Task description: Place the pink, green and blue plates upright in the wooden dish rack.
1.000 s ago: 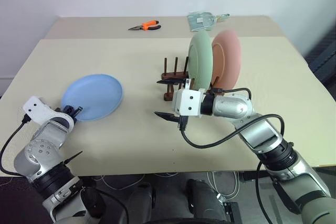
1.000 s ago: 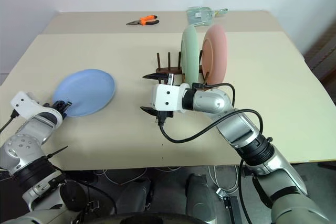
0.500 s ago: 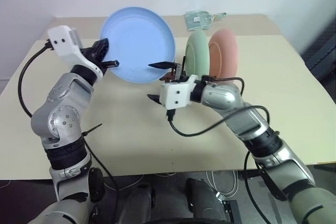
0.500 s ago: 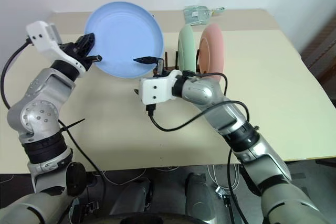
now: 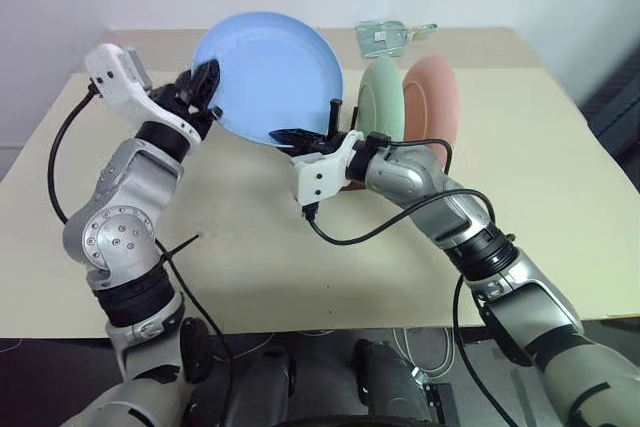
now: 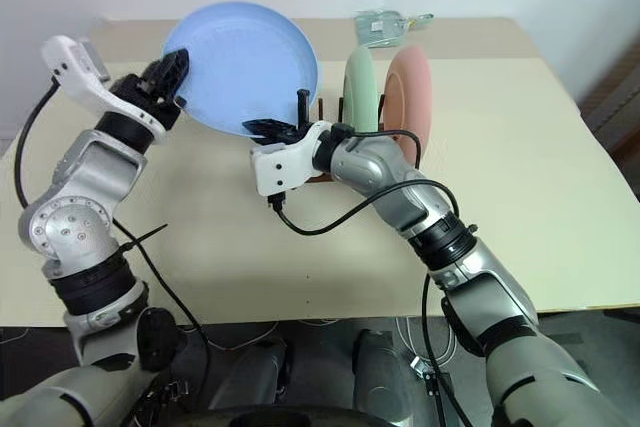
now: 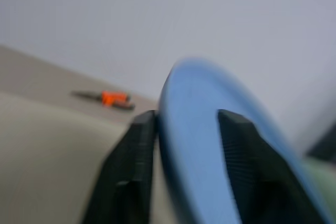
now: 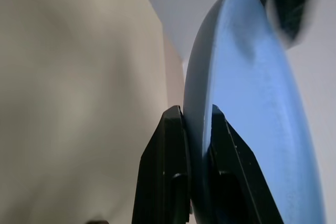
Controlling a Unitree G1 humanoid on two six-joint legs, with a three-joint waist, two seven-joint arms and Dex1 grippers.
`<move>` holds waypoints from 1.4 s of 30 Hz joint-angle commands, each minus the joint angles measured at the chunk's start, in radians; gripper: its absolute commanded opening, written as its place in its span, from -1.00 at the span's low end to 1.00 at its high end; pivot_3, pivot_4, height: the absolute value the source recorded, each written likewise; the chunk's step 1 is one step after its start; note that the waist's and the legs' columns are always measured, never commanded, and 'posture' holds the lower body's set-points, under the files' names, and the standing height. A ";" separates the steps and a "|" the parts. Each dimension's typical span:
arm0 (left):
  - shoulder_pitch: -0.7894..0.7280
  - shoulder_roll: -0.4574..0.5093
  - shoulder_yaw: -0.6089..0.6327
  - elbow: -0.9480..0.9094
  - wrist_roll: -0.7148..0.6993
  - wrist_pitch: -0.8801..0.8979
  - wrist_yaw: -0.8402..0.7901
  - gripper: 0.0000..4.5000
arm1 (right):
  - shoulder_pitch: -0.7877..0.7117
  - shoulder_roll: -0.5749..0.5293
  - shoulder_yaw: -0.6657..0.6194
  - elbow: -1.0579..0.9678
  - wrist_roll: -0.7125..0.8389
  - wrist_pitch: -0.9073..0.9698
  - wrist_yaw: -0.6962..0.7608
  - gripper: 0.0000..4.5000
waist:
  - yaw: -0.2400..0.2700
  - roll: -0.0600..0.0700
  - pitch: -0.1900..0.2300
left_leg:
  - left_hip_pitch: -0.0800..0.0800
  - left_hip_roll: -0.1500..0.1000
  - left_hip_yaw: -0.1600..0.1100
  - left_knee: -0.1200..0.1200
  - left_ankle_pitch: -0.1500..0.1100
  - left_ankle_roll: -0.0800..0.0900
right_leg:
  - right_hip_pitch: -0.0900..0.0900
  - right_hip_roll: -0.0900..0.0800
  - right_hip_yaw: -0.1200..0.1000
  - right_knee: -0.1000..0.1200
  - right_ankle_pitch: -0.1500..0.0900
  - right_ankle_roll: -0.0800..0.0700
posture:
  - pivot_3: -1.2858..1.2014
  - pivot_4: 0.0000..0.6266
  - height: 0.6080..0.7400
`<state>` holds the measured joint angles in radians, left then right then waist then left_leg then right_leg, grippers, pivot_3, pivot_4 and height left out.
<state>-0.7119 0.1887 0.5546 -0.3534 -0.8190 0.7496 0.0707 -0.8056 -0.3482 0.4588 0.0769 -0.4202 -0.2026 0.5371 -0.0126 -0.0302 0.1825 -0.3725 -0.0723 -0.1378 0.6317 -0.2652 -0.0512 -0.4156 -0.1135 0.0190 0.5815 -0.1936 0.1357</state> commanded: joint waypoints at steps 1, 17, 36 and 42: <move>-0.015 0.076 0.071 0.050 0.065 -0.136 0.033 0.09 | 0.004 0.038 -0.085 -0.081 0.096 0.042 0.001 -1.00 | -0.005 0.000 0.000 | 0.001 0.000 0.001 -0.001 0.000 -0.001 | 0.000 0.000 0.001 0.000 0.000 0.000 | 0.03 -0.52 1.00; 0.524 0.194 -0.387 0.137 0.512 -0.470 -0.325 0.09 | 0.046 0.450 -0.599 -0.501 1.028 1.075 -0.331 -1.00 | 0.000 0.001 -0.001 | -0.001 0.001 -0.001 -0.003 -0.001 0.002 | -0.005 0.001 0.001 0.003 0.002 -0.004 | 0.03 -0.52 1.00; 0.638 0.231 -0.552 0.084 0.506 -0.445 -0.600 0.09 | -0.067 0.470 -0.787 -0.424 1.459 1.244 -0.811 -1.00 | -0.007 0.009 -0.001 | -0.001 0.002 0.001 -0.004 -0.001 0.003 | -0.008 0.001 0.002 0.004 0.002 -0.004 | 0.03 -0.52 1.00; 0.638 0.225 -0.563 0.085 0.512 -0.443 -0.605 0.09 | -0.112 0.455 -0.792 -0.416 1.557 1.248 -0.885 -1.00 | -0.007 0.009 -0.002 | -0.001 0.002 0.001 -0.004 -0.001 0.003 | -0.008 0.001 0.002 0.004 0.002 -0.004 | 0.03 -0.52 1.00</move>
<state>-0.0700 0.4126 -0.0108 -0.2406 -0.3118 0.3161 -0.5304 -0.8940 0.1099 -0.3318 -0.3225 1.0939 1.0610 -0.3315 -0.0193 -0.0215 0.1809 -0.3737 -0.0703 -0.1364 0.6275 -0.2660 -0.0487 -0.4238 -0.1121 0.0206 0.5851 -0.1914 0.1314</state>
